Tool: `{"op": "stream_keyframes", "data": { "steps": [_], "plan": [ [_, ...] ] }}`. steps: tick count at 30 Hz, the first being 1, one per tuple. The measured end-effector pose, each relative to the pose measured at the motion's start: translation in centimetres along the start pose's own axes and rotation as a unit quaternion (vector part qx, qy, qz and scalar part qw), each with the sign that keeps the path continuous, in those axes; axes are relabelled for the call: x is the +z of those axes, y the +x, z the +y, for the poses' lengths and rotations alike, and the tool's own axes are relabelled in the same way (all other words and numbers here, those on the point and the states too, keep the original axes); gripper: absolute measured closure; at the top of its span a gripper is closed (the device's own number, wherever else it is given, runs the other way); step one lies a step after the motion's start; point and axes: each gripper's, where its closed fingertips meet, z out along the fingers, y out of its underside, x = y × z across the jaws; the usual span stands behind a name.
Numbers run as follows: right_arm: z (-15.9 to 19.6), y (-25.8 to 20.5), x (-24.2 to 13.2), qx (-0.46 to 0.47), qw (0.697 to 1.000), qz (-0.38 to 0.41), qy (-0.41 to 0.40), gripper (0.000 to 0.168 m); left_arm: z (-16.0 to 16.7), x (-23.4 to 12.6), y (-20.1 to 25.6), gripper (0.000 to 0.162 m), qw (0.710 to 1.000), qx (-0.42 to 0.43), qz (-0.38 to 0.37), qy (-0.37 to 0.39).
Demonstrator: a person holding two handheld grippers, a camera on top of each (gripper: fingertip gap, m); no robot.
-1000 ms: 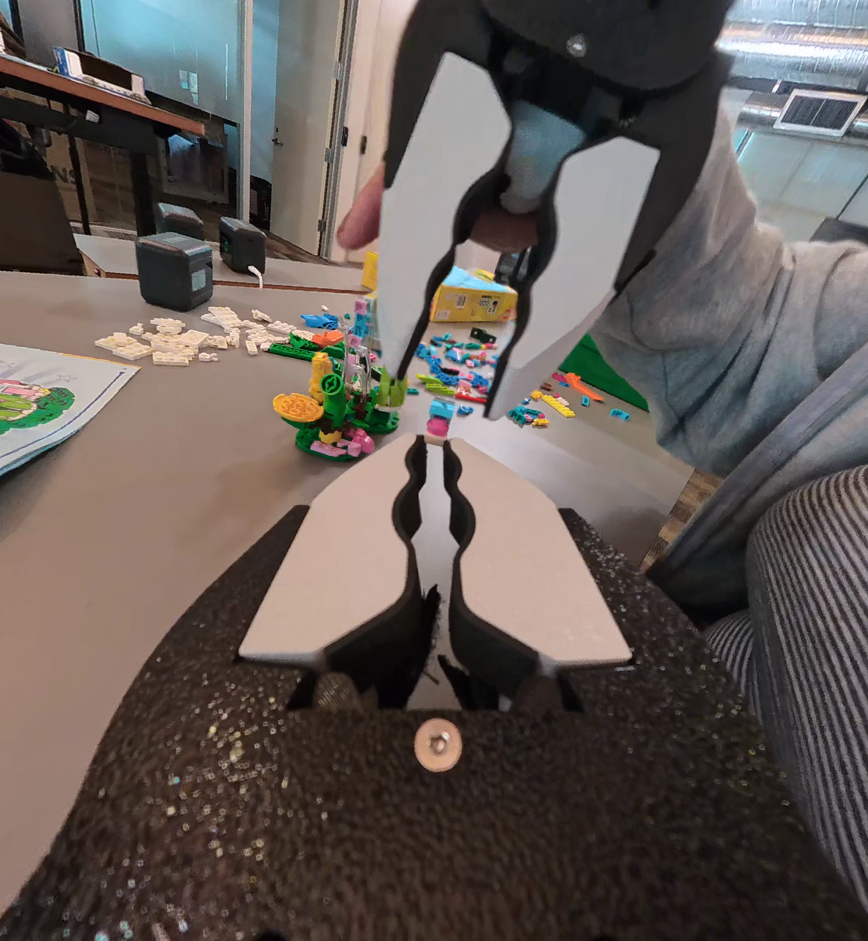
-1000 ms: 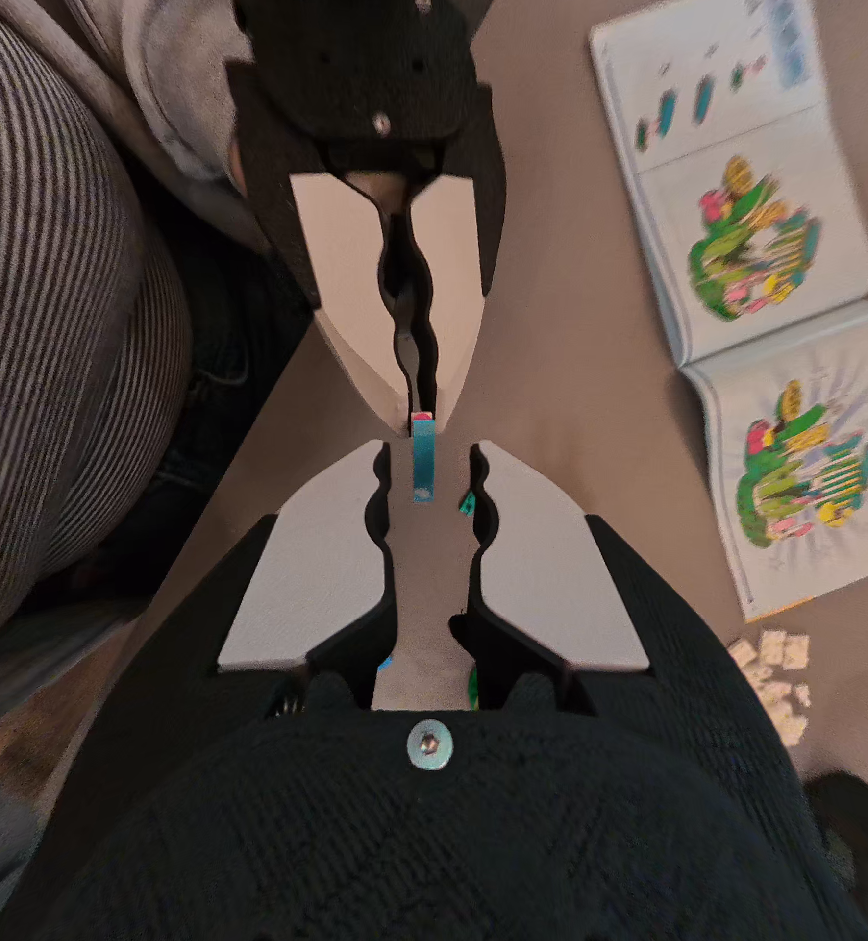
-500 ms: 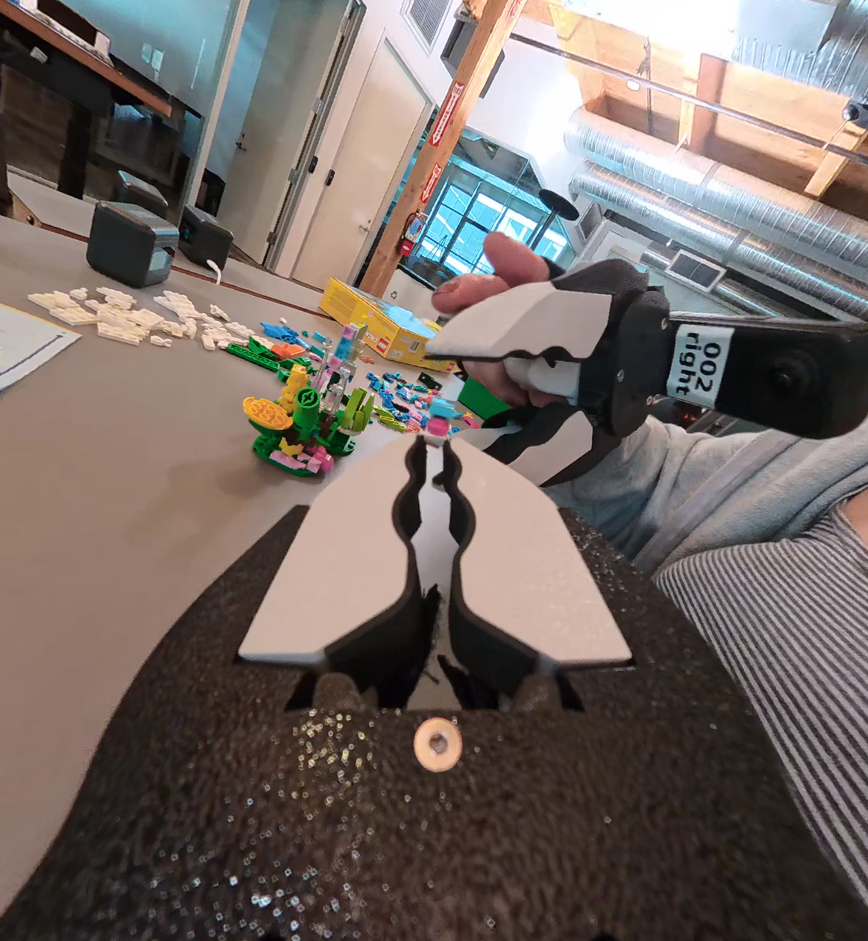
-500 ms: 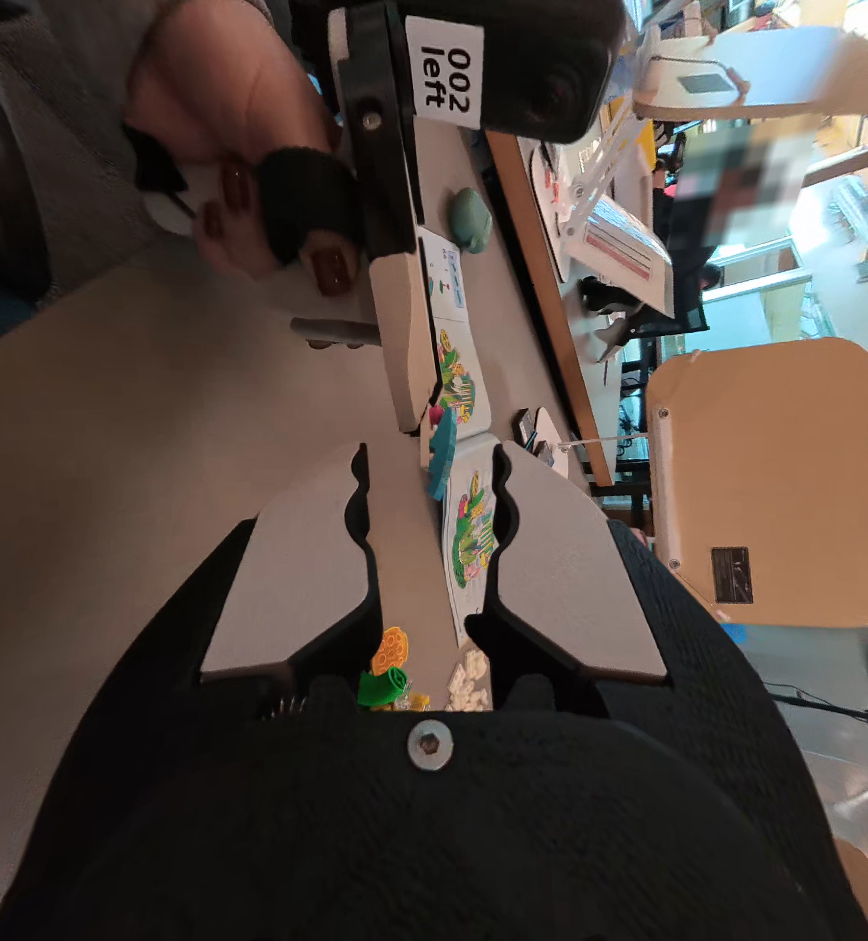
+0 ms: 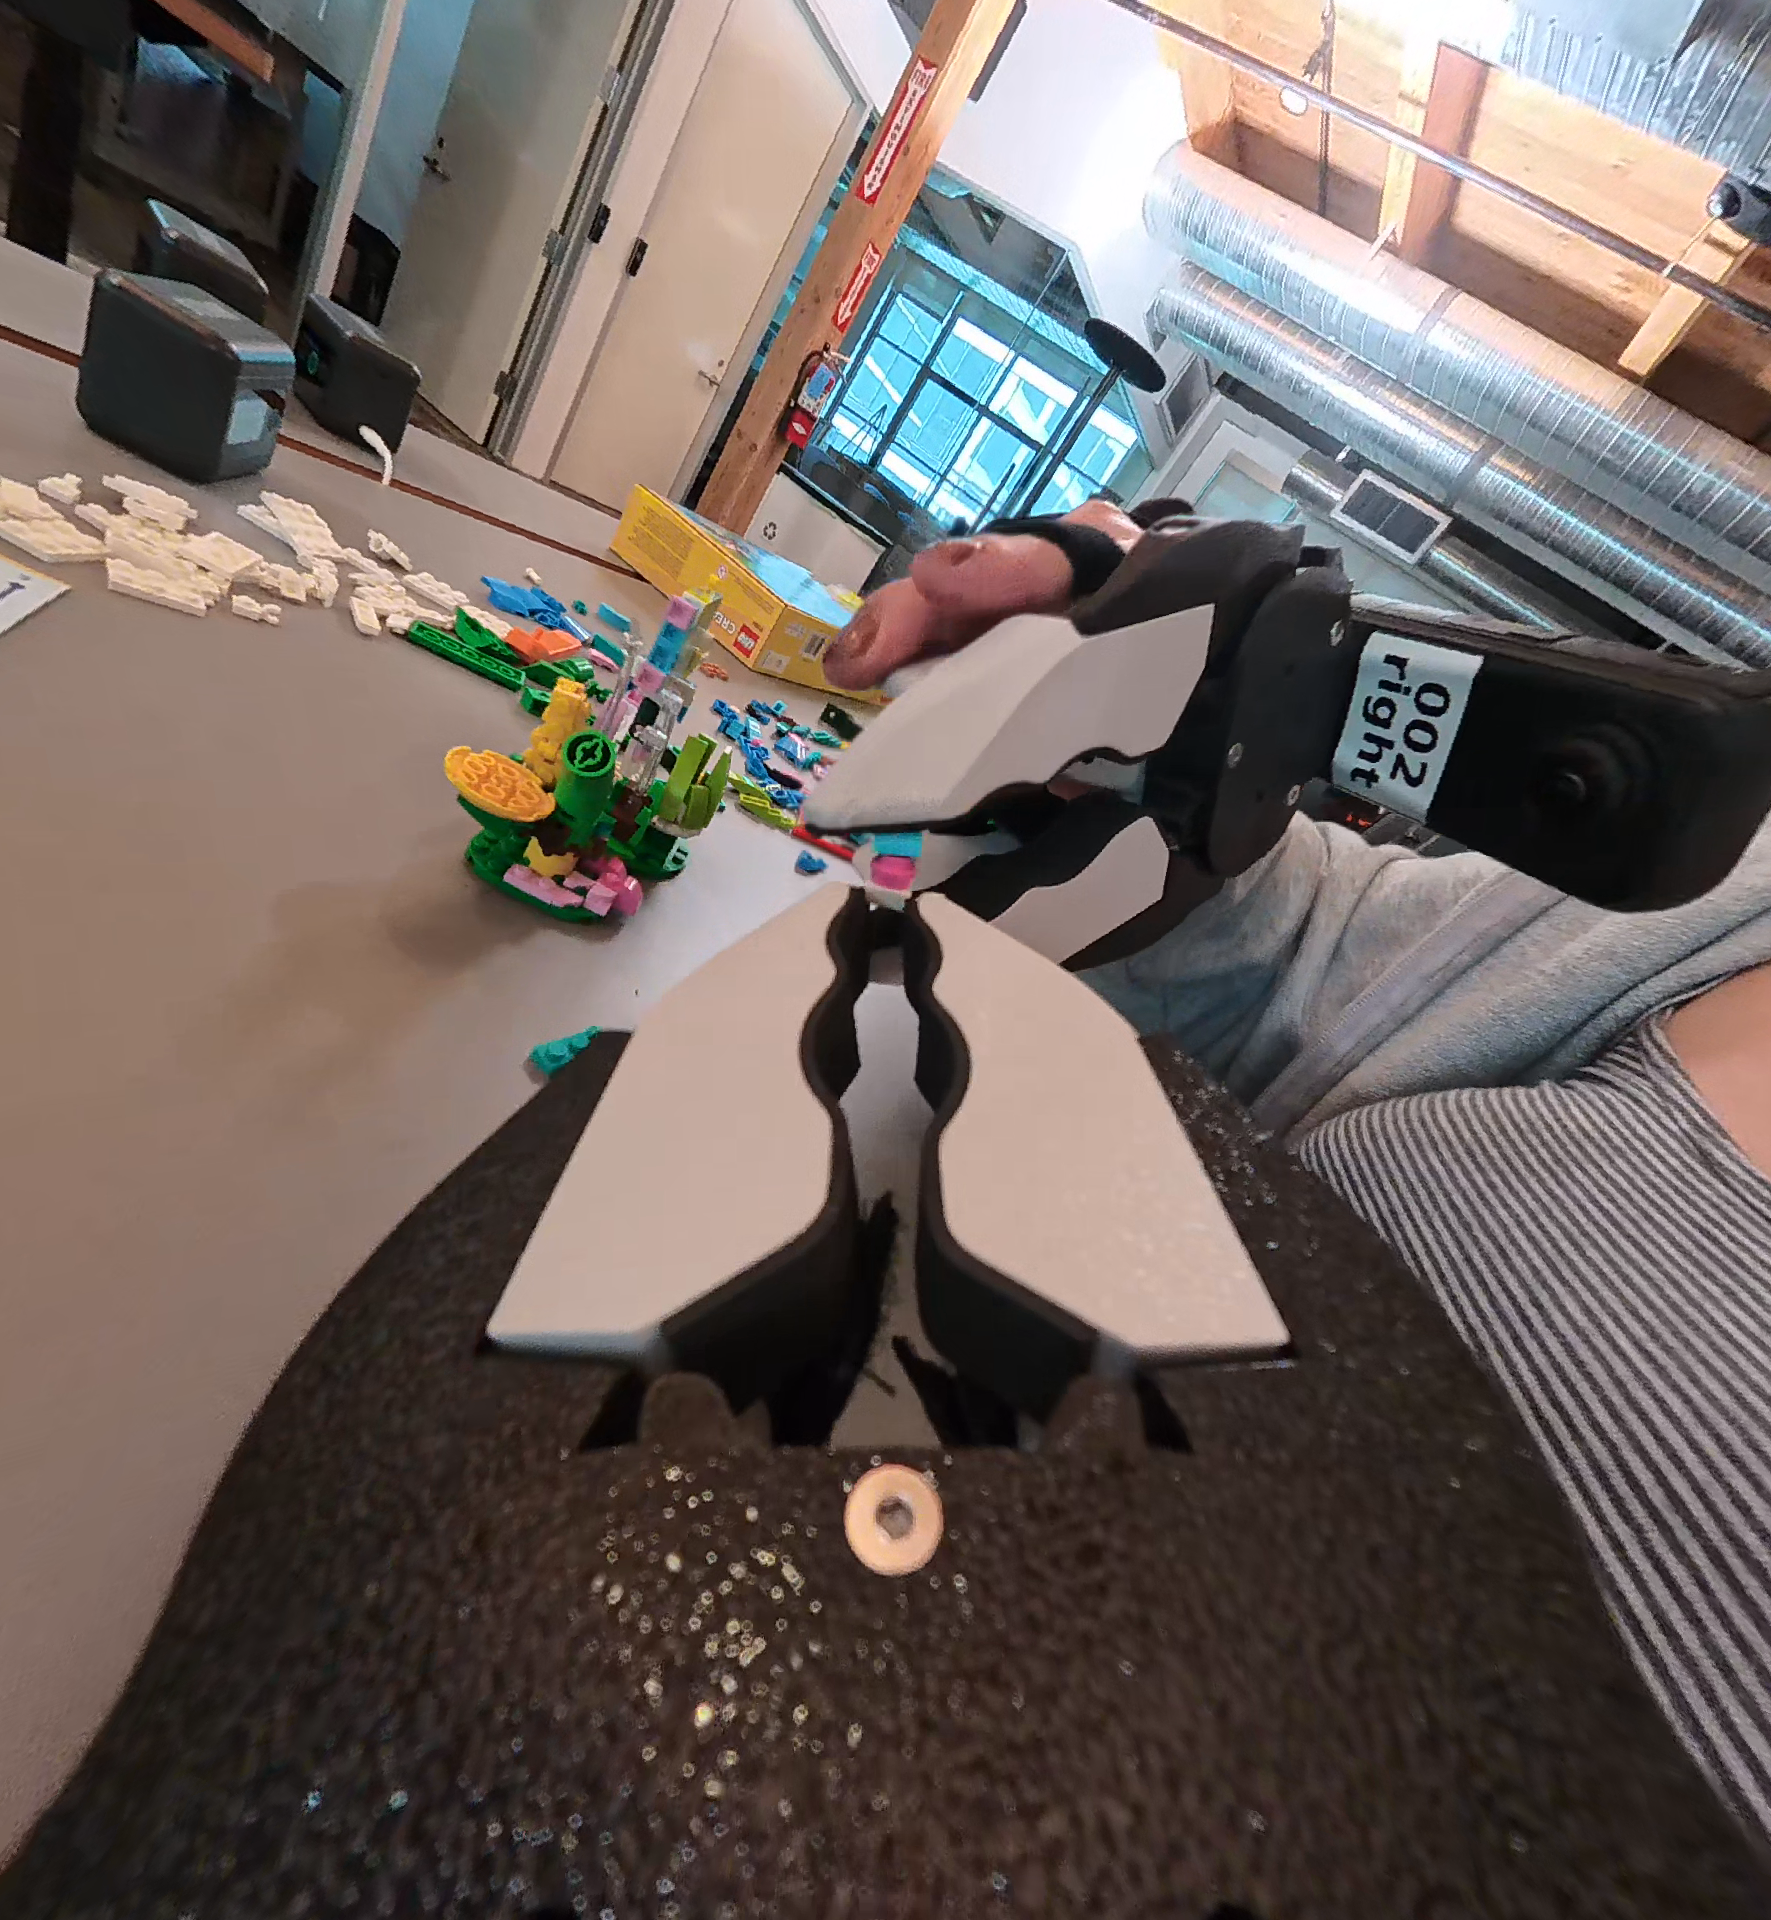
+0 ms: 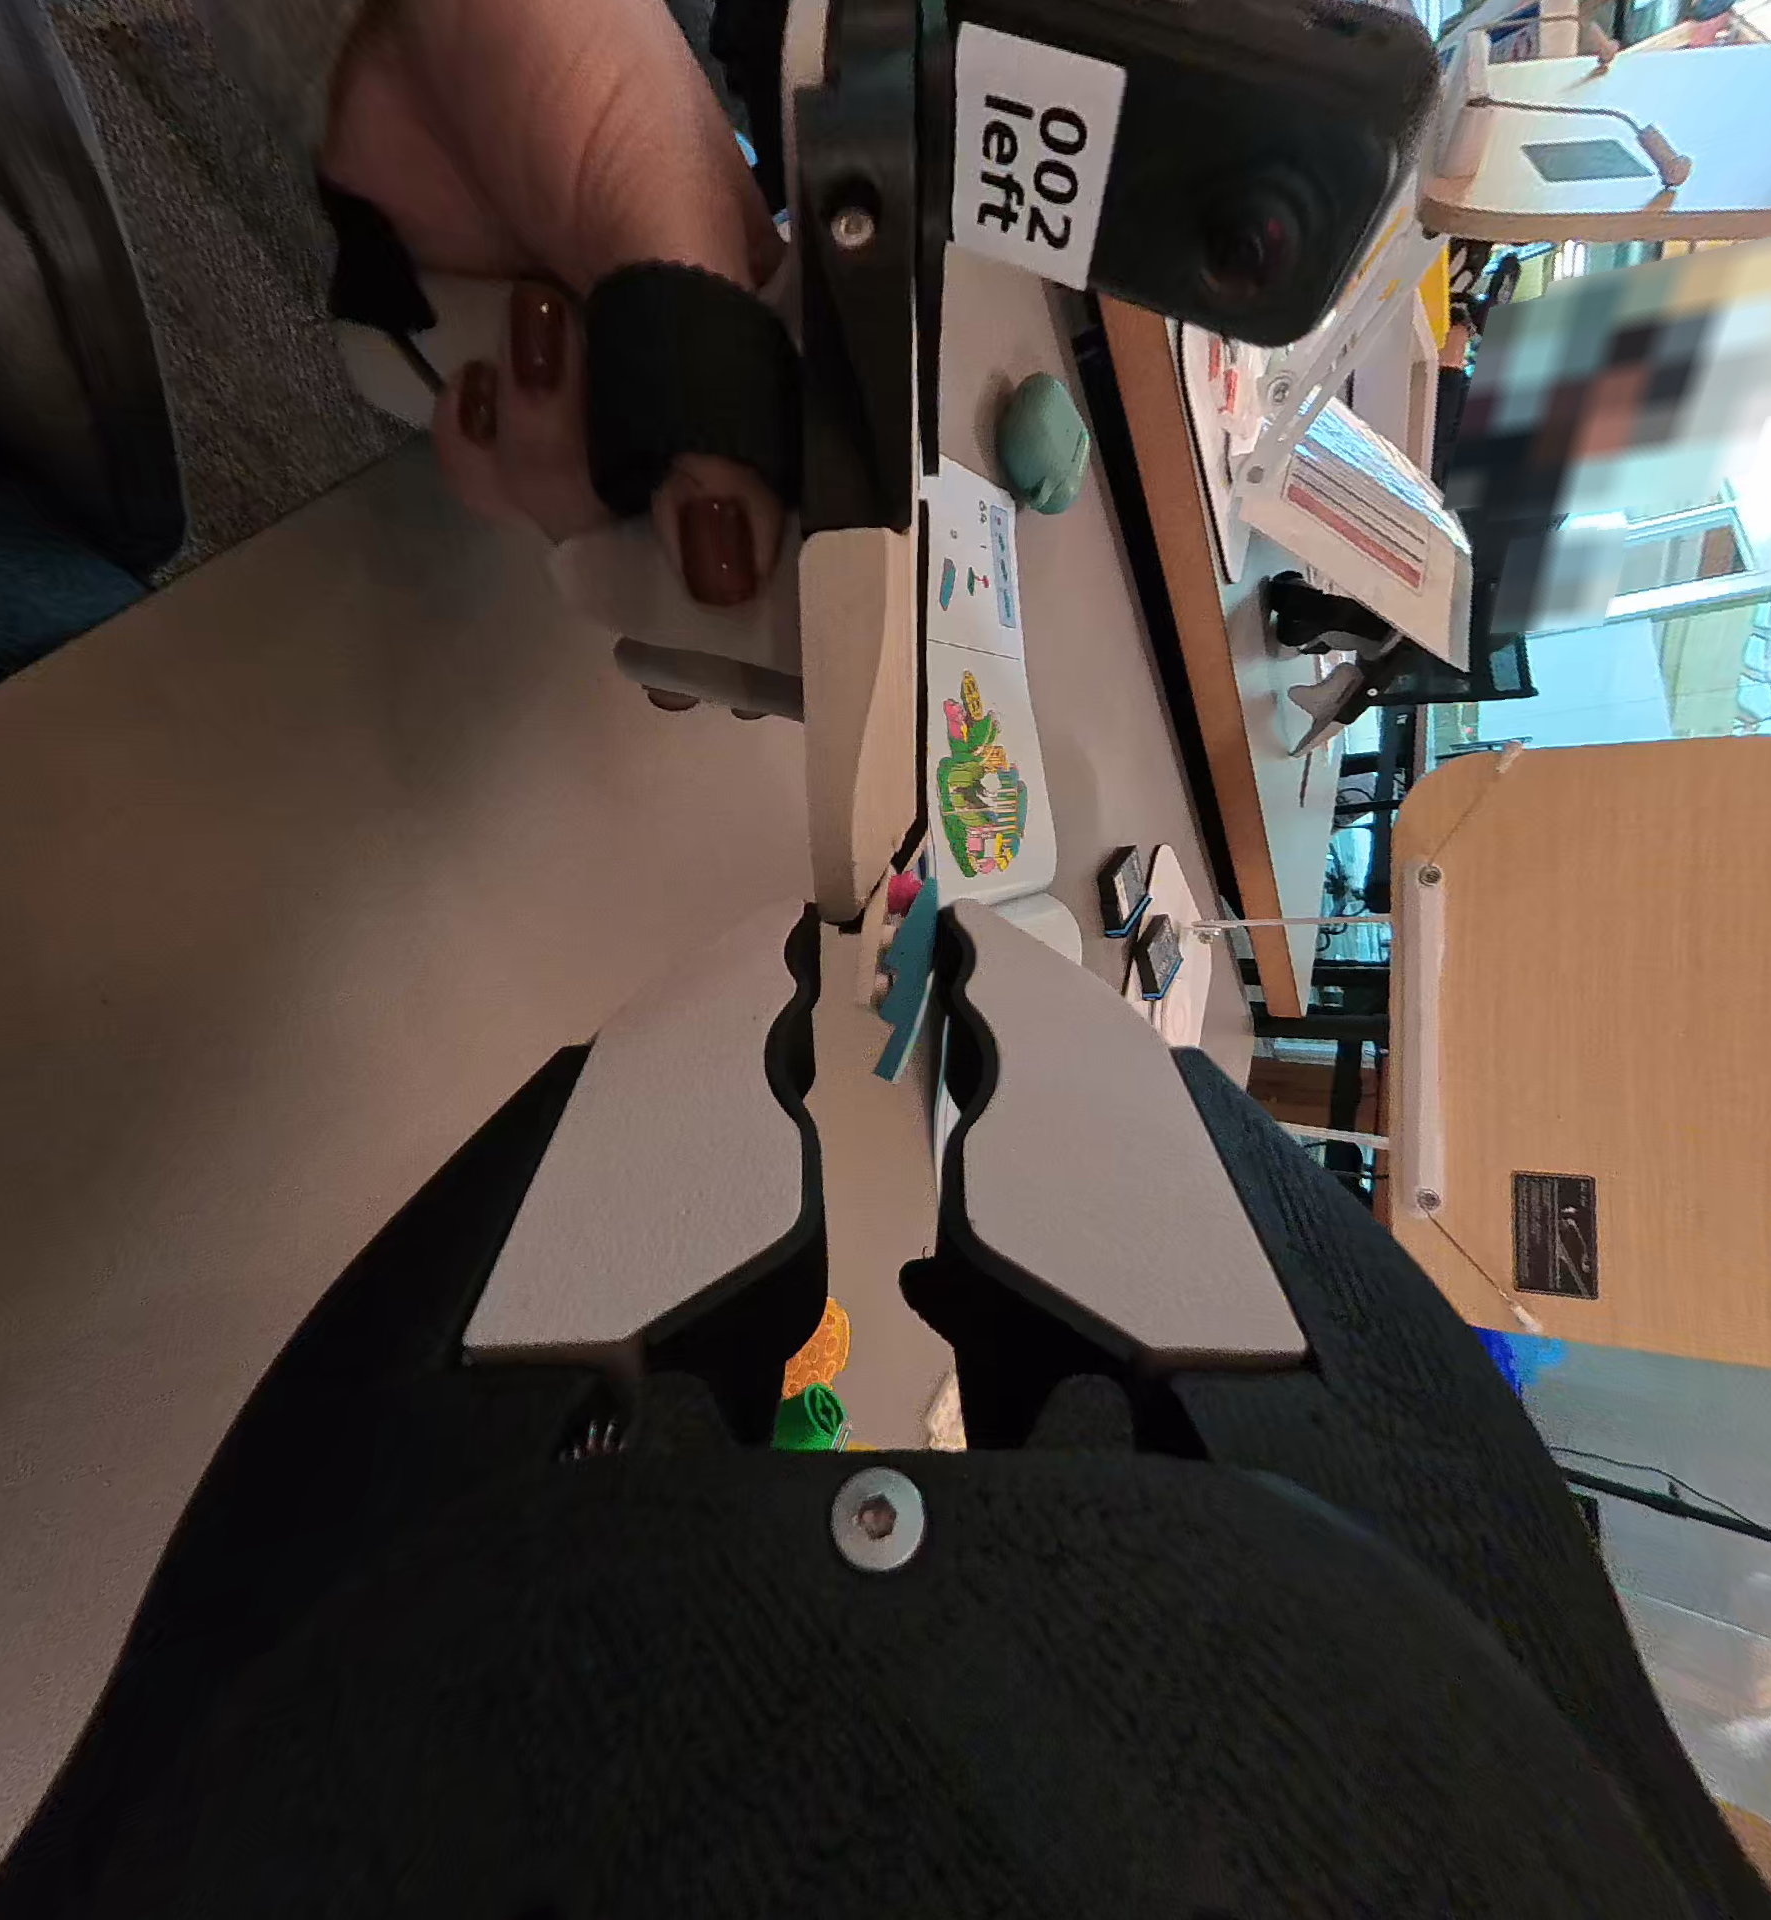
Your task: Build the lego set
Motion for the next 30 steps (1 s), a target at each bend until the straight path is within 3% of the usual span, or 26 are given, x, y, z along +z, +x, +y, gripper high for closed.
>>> {"op": "stream_keyframes", "data": {
  "steps": [15,30],
  "plan": [
    [0.4,-1.0,0.1,-0.01,0.999,-0.026,0.014,0.15,1.0,0.3,0.0,0.156,0.997,-0.071,0.025,-0.025],
    [0.7,-1.7,0.2,0.036,0.997,-0.058,0.037,0.153,1.3,0.4,-0.1,0.156,0.992,-0.116,0.043,-0.026]
  ]
}}
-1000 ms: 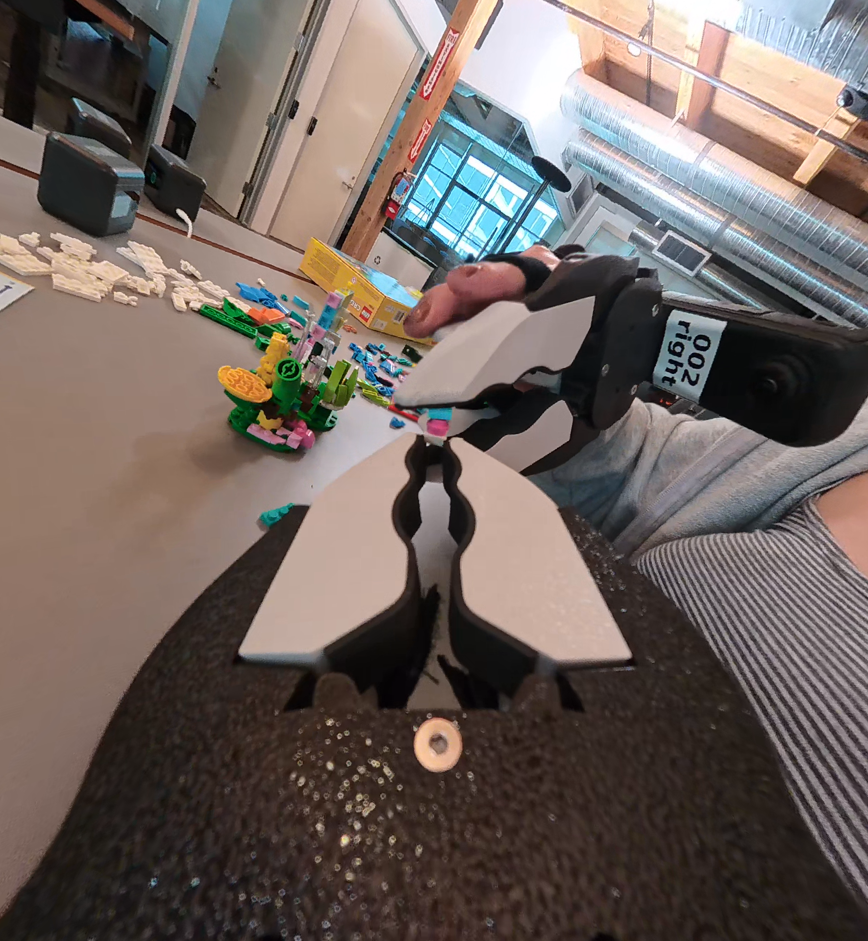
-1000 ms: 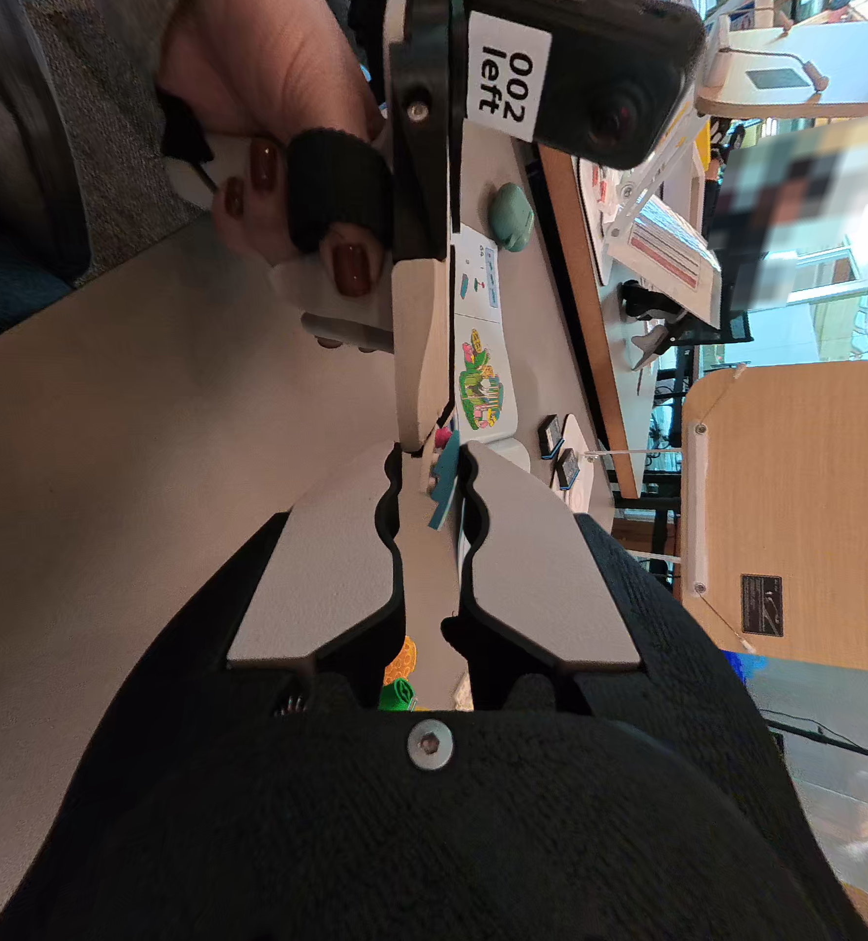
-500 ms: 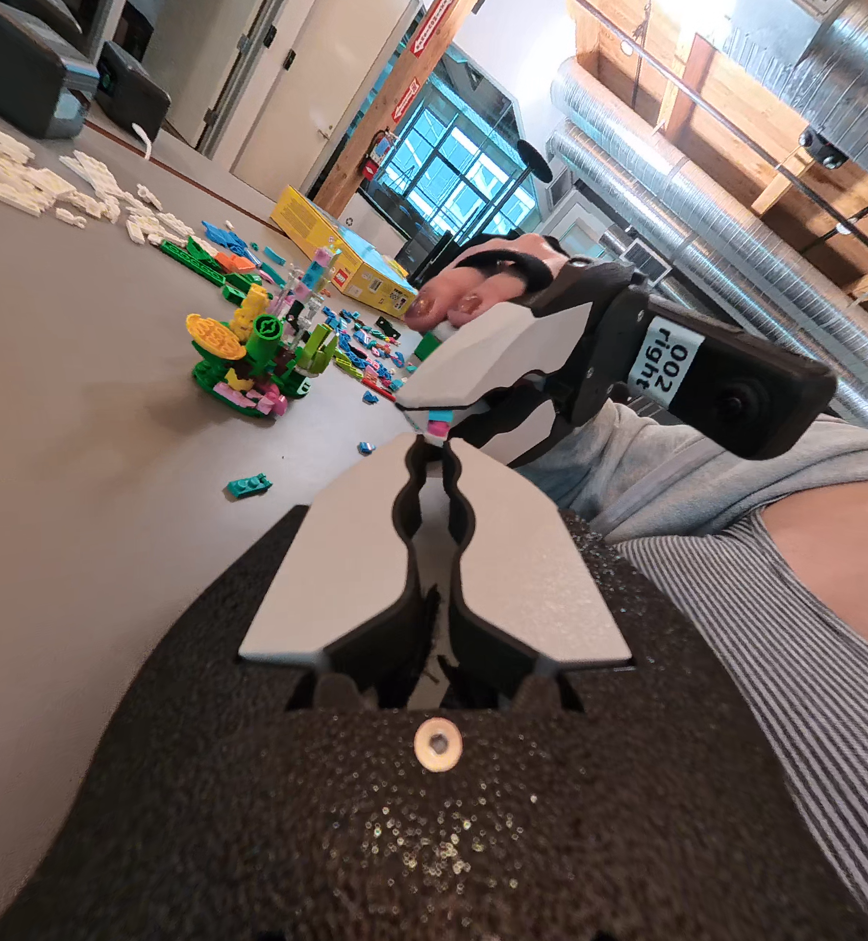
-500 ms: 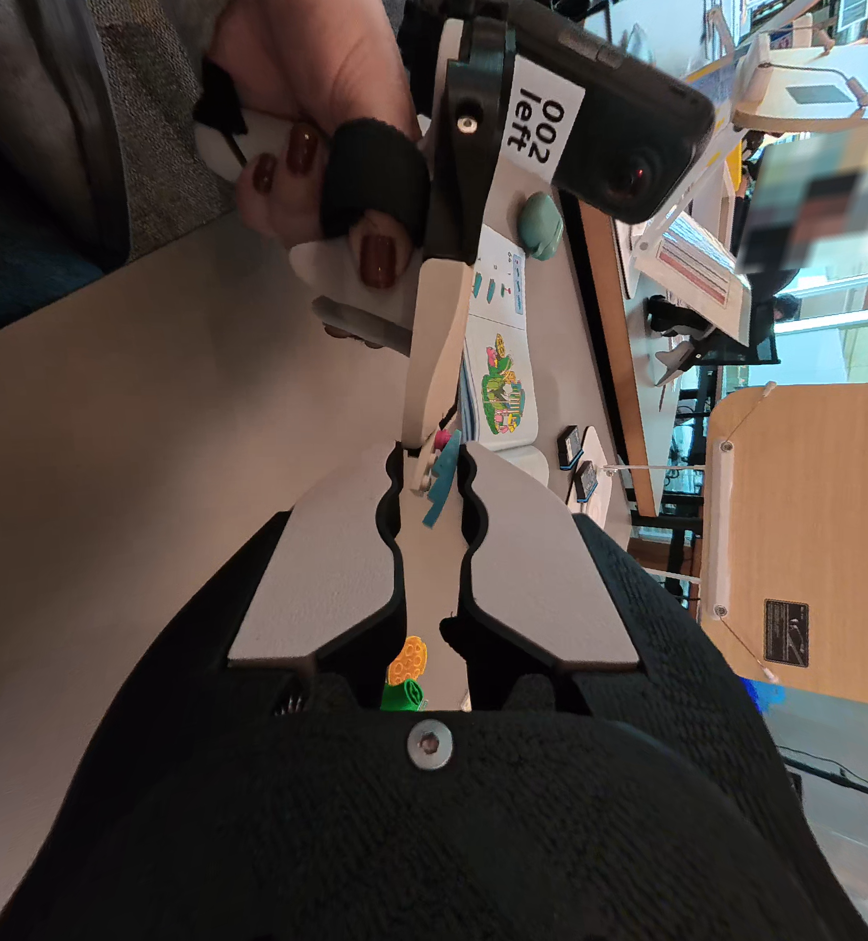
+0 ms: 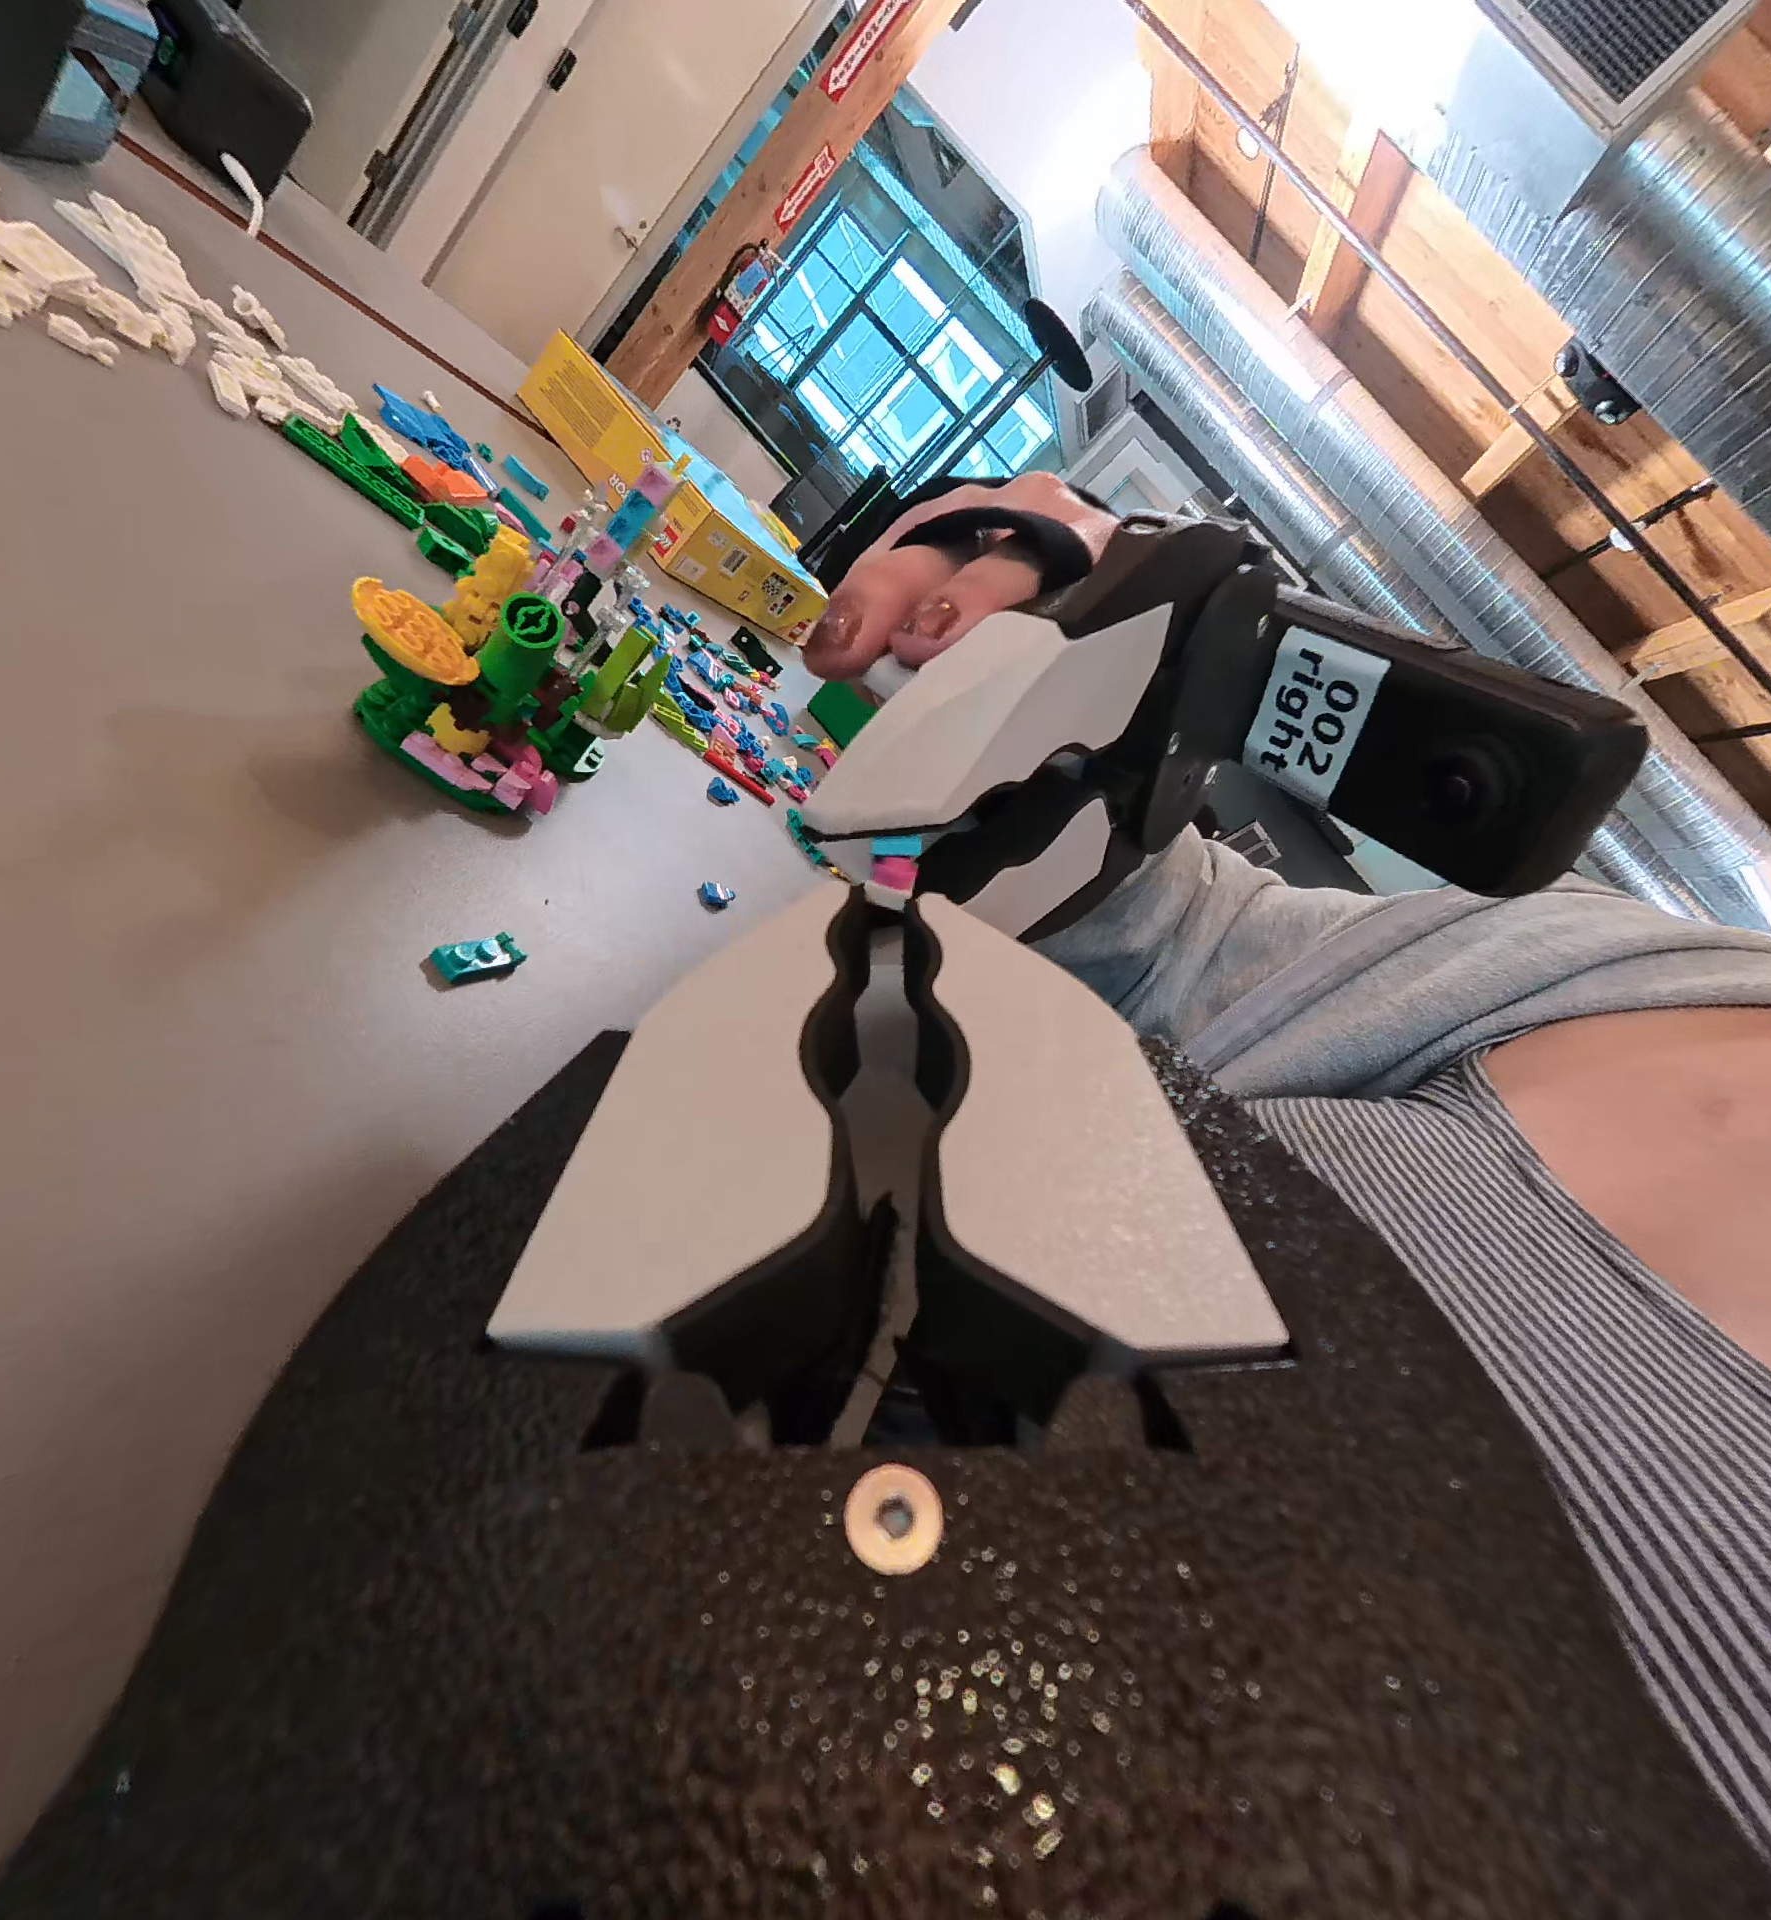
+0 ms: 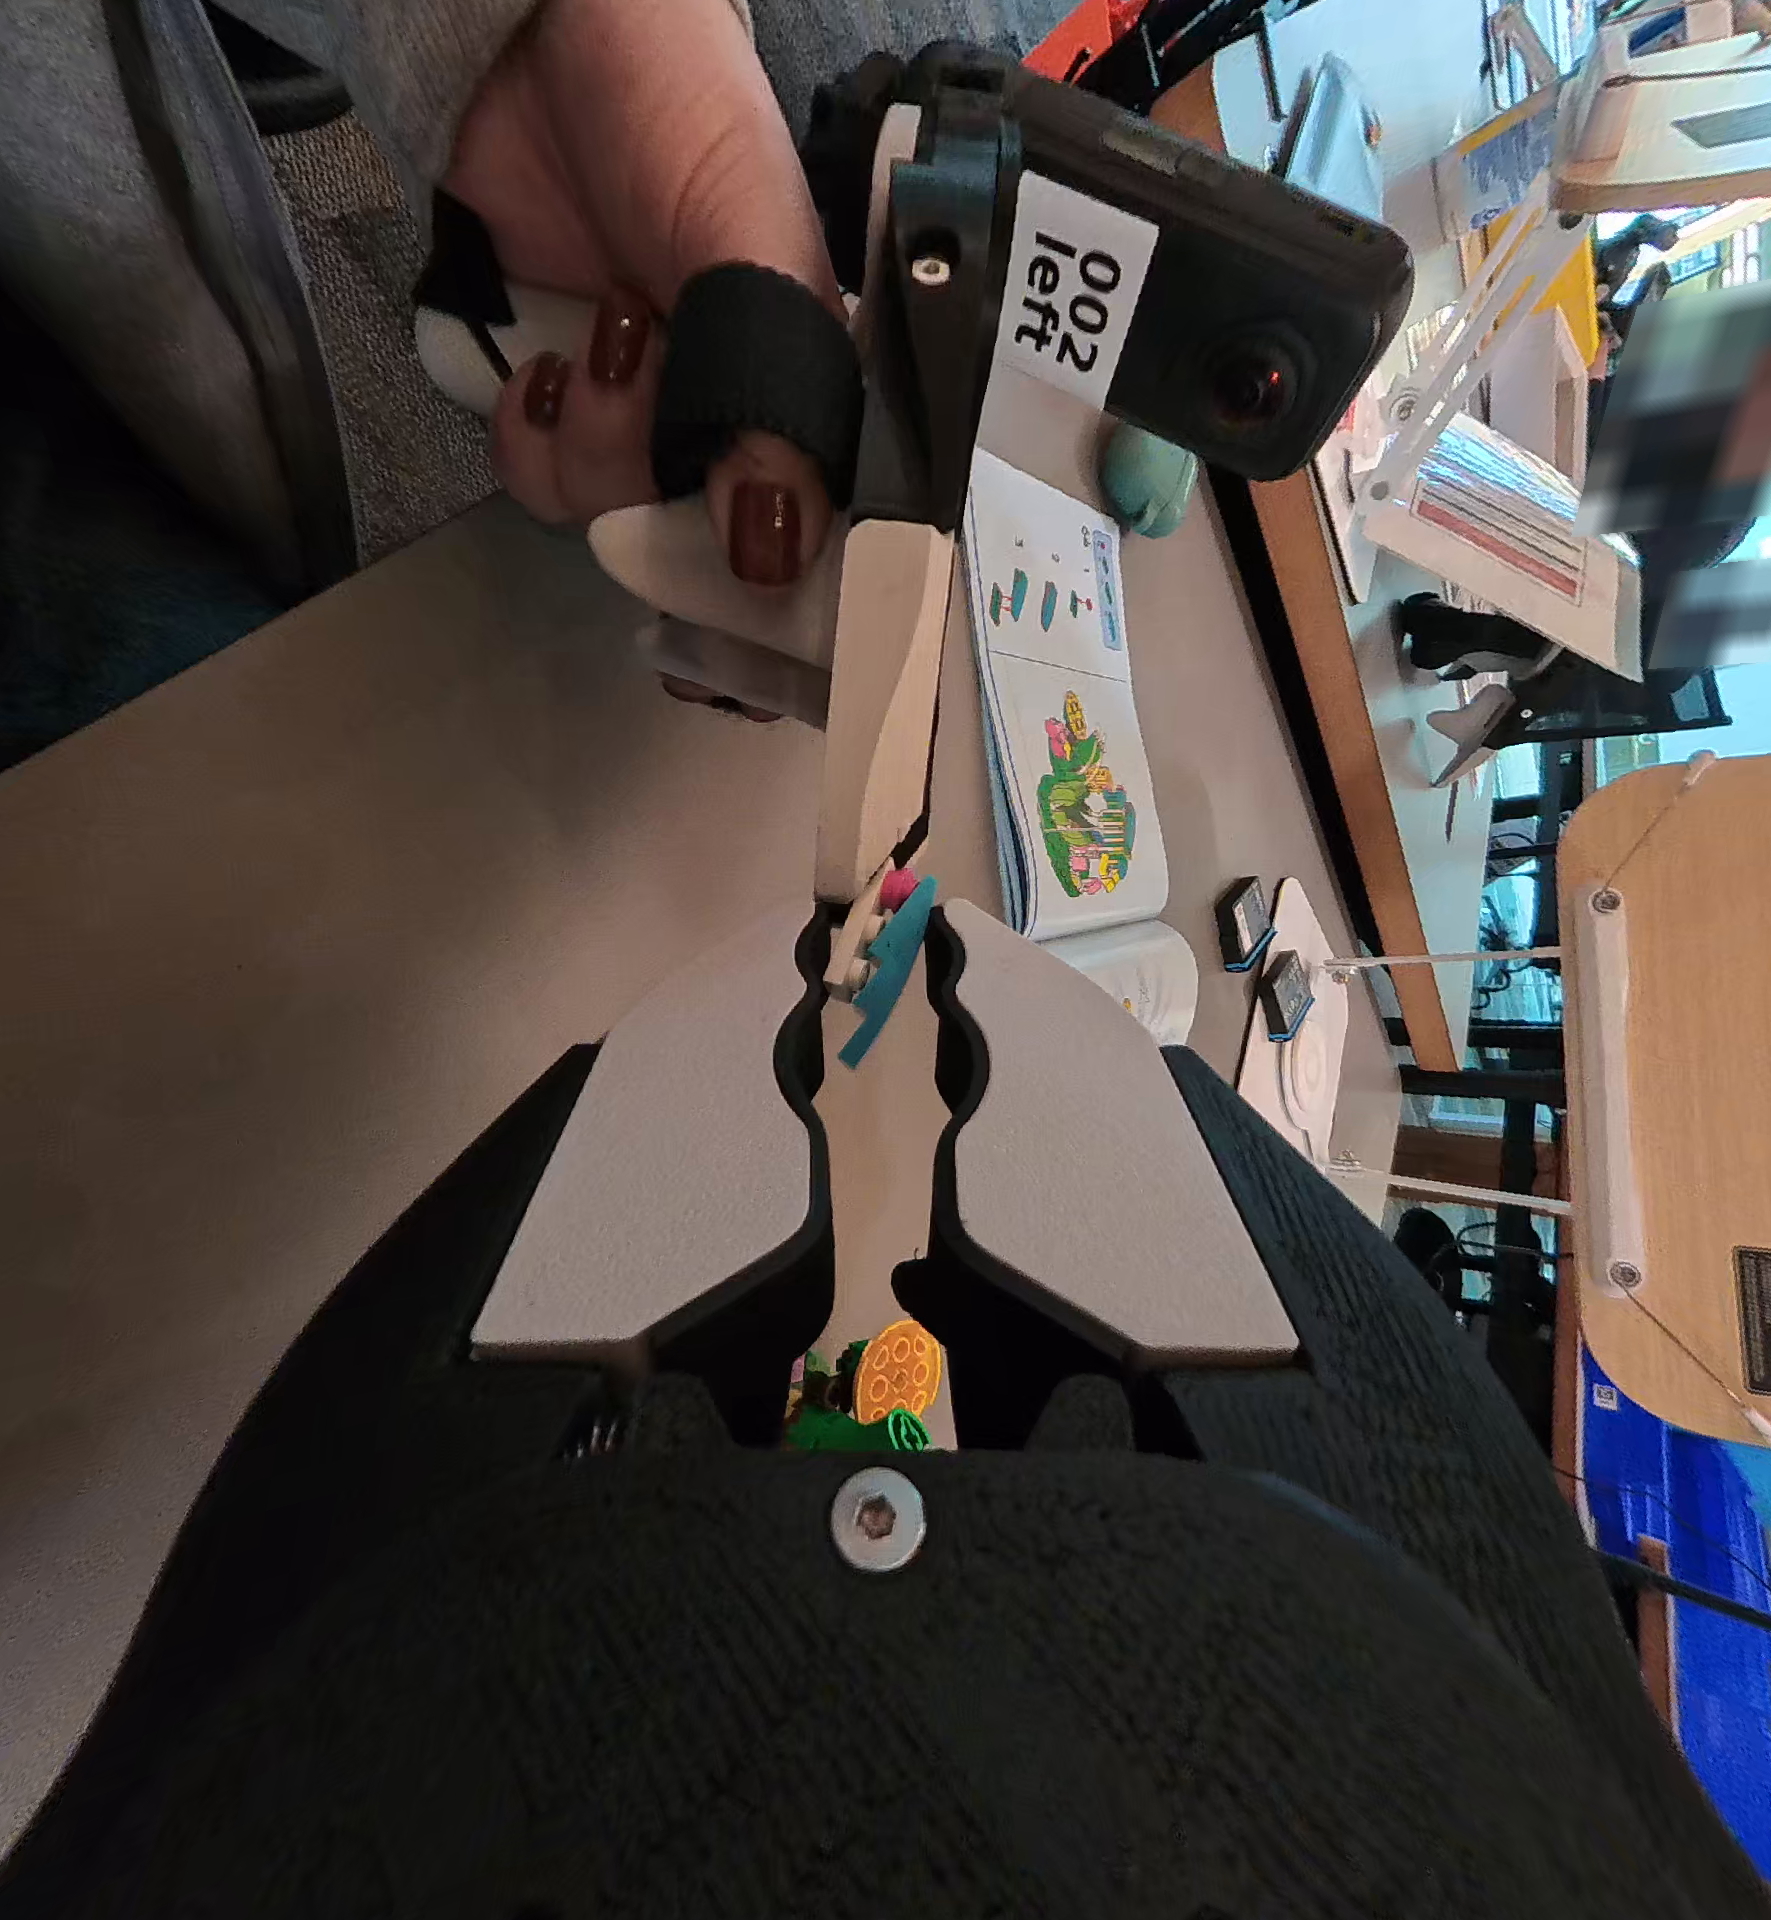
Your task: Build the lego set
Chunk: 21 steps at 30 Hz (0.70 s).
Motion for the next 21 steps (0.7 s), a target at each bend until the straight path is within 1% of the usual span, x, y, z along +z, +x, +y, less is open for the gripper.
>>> {"op": "stream_keyframes", "data": {
  "steps": [13,21],
  "plan": [
    [0.13,-0.32,0.26,-0.028,0.999,-0.001,-0.022,0.152,0.22,-0.01,-0.37,0.156,1.0,-0.009,-0.004,-0.003],
    [0.04,-0.54,0.16,-0.043,0.999,0.012,-0.029,0.152,0.46,0.03,-0.32,0.156,1.0,-0.011,0.003,-0.004]
  ]
}}
